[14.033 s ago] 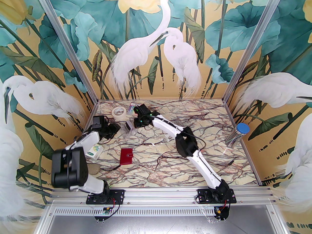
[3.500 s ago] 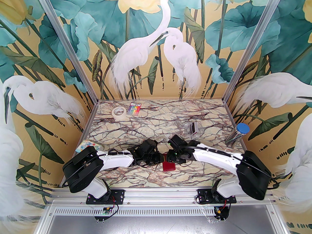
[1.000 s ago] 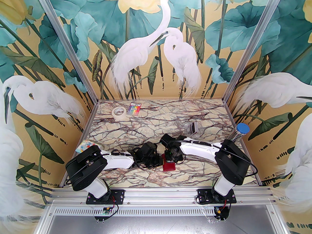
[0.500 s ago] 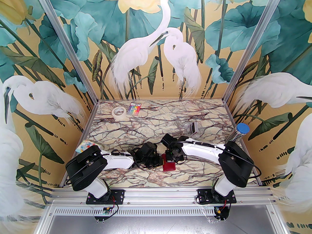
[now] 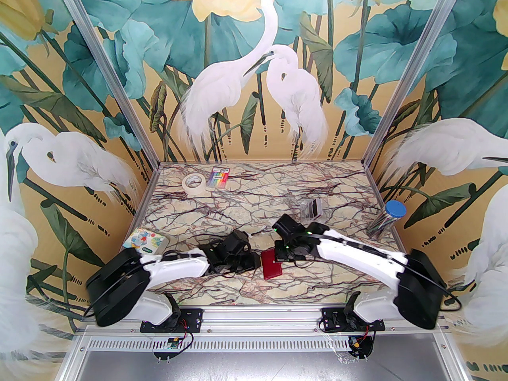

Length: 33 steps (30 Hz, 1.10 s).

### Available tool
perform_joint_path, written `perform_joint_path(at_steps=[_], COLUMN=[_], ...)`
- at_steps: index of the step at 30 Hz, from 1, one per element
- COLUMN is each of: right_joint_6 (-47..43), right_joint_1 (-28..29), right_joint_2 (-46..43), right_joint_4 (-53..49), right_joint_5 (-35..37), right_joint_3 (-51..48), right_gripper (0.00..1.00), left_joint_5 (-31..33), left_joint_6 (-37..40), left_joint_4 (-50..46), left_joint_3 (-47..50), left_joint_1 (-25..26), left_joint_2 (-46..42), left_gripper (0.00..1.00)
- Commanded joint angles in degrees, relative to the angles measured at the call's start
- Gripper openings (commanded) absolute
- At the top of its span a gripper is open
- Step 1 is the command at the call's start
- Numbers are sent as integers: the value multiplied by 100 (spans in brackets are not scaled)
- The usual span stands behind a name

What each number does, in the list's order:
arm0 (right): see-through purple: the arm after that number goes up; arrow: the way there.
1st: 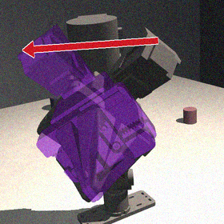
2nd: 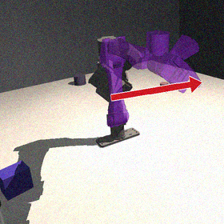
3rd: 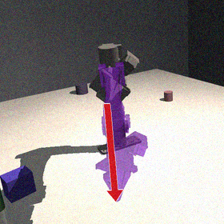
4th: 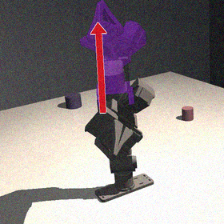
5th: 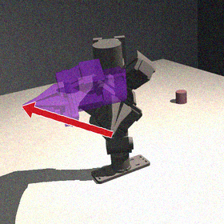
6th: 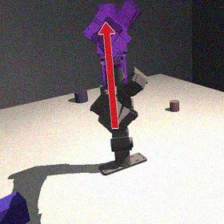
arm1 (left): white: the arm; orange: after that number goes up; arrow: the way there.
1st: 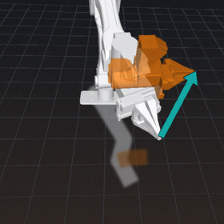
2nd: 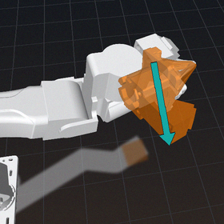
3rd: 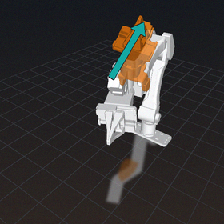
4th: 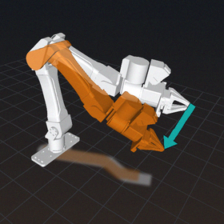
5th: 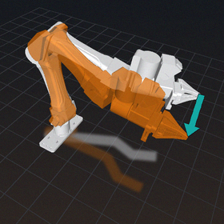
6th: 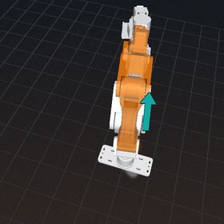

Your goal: Put the credit cards into the card holder

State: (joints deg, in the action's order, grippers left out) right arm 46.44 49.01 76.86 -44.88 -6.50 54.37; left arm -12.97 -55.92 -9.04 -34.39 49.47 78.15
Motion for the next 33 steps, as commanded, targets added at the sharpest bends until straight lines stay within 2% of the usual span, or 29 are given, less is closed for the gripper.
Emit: perform_joint_path(at_steps=[1, 8, 13, 20, 22, 24, 27, 30, 33], right_joint_6=[38, 229, 203, 209, 165, 214, 420, 554, 608], right_joint_1=[-23, -15, -15, -6, -13, -31, -49, -134, -323], right_joint_2=[-335, -742, -654, -558, -555, -553, -608, -636, -721], right_joint_4=[-322, -278, -125, 233, 238, 262, 483, 569, 610], right_joint_5=[-368, -959, -1031, -1103, -1019, -985, -933, -789, -704], right_joint_3=[167, 464, 492, 478, 460, 356, 107, -162, -452], right_gripper=[0, 0, 0, 0, 0, 0, 0, 0, 0], left_joint_5=[325, 620, 675, 637, 734, 906, 930, 600, 149], left_joint_6=[231, 568, 515, 442, 430, 381, 434, 481, 435], left_joint_4=[-579, -1286, -1189, -1141, -1181, -1294, -1229, -775, -363], left_joint_3=[39, 166, 486, 627, 625, 624, 673, 843, 917], left_joint_1=[-253, -653, -794, -844, -851, -851, -850, -849, -852], left_joint_2=[-575, -1657, -2389, -2592, -2650, -2765, -2945, -2999, -2781], left_gripper=[43, 50, 61, 71, 82, 99, 100, 99, 89])
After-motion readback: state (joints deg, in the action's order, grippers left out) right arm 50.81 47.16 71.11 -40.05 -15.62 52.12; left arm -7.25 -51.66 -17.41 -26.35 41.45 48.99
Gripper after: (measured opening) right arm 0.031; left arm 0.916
